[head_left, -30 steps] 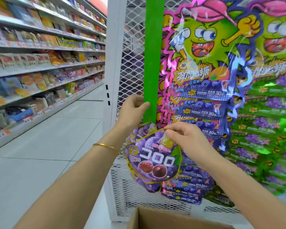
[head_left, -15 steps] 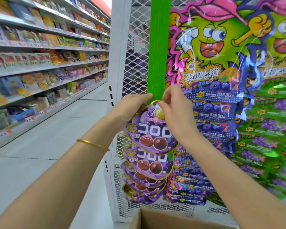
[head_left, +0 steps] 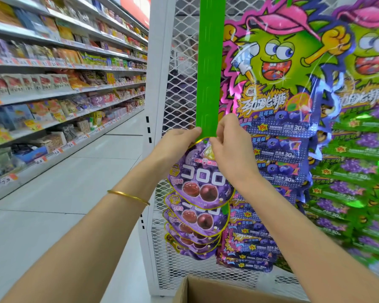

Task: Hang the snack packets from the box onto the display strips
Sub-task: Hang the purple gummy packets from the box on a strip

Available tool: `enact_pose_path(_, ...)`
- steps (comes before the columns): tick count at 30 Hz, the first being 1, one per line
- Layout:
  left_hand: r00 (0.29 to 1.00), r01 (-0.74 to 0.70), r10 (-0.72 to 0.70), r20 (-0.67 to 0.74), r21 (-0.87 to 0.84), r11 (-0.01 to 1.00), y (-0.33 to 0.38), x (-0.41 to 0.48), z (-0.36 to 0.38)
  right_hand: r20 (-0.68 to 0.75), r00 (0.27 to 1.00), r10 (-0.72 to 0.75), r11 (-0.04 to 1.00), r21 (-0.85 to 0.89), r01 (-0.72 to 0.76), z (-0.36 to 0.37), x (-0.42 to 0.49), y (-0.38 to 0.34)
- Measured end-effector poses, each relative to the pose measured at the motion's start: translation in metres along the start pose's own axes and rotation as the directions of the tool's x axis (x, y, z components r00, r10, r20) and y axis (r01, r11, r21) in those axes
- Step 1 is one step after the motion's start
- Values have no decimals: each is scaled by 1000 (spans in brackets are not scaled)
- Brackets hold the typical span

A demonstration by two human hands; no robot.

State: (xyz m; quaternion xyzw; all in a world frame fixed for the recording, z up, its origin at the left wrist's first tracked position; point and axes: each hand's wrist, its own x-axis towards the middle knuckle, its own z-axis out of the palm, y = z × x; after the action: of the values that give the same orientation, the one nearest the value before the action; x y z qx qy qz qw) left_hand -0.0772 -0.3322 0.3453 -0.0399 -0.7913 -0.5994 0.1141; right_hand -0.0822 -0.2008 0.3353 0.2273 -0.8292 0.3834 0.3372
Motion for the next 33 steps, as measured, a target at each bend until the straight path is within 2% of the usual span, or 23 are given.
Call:
enact_pose_path(9, 999, -35, 36, -32, 22, 999, 2, -1, 1, 5, 1000, 8, 1000, 7, -8, 0, 0, 1)
enact_pose_path(15, 999, -37, 37, 4, 15, 999, 5, -6, 1, -6, 1000, -25, 1000, 4, 25, 0, -3, 3)
enact_pose_path(23, 999, -7, 6, 51, 27, 1000, 2, -4, -5, -30, 1000, 7, 993, 116, -3, -1, -5, 8)
enact_pose_path(28, 997, 14, -16, 71, 18, 1000, 4, -3, -5, -68, 998, -3, 995, 103, 10, -2, -3, 5)
enact_pose_path(33, 998, 43, -44, 48, 26, 999, 4, -2, -3, -66, 997, -45, 999, 12, 46, -1, -1, 4)
